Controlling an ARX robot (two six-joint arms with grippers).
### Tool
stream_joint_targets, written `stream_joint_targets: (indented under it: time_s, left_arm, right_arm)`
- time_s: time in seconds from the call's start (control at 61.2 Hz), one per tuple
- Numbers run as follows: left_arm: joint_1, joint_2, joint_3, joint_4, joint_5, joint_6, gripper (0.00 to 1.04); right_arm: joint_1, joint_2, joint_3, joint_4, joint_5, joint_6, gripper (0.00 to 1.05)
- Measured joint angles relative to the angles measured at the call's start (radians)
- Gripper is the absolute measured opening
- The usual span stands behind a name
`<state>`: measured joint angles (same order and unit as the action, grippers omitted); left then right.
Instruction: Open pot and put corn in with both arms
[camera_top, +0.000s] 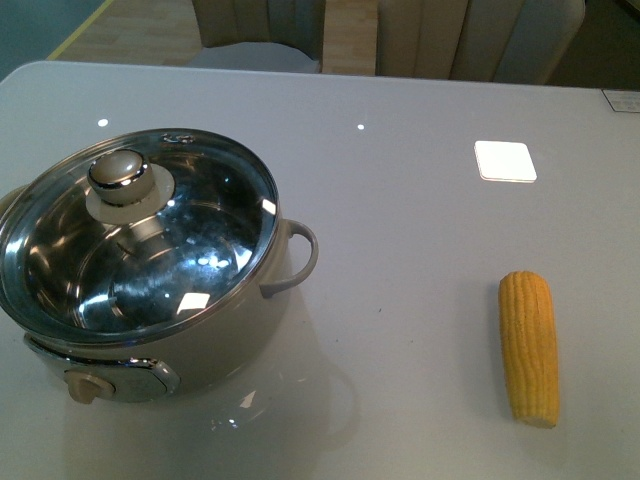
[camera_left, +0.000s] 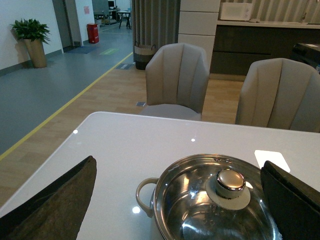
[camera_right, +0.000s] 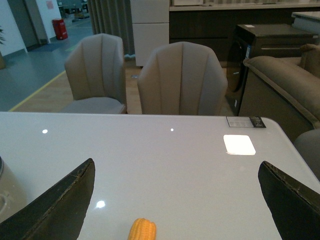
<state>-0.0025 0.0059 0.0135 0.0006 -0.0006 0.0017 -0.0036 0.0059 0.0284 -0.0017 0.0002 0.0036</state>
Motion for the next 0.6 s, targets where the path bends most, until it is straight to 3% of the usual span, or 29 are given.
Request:
stream_joint_targets:
  time_s: [0.212, 0.31, 0.359, 0.474, 0.604]
  left_arm:
    - [0.000, 0.000, 0.000, 0.000, 0.000, 0.000, 0.98]
    - [0.017, 0.183, 0.126, -0.298, 0.127, -0.076, 0.98]
    - [0.009, 0.255, 0.153, -0.348, 0.135, -0.093, 0.98]
    - [-0.018, 0.414, 0.186, -0.262, 0.159, -0.104, 0.98]
    - [-0.045, 0.659, 0.235, -0.011, 0.174, -0.087, 0.98]
  right_arm:
    - [0.000, 0.000, 0.000, 0.000, 0.000, 0.000, 0.96]
    - [0.000, 0.000, 0.000, 0.000, -0.002, 0.000, 0.96]
    - [0.000, 0.000, 0.000, 0.000, -0.001, 0.000, 0.96]
    - [0.001, 0.000, 0.000, 0.000, 0.000, 0.000, 0.96]
    - [0.001, 0.000, 0.000, 0.000, 0.000, 0.000, 0.96]
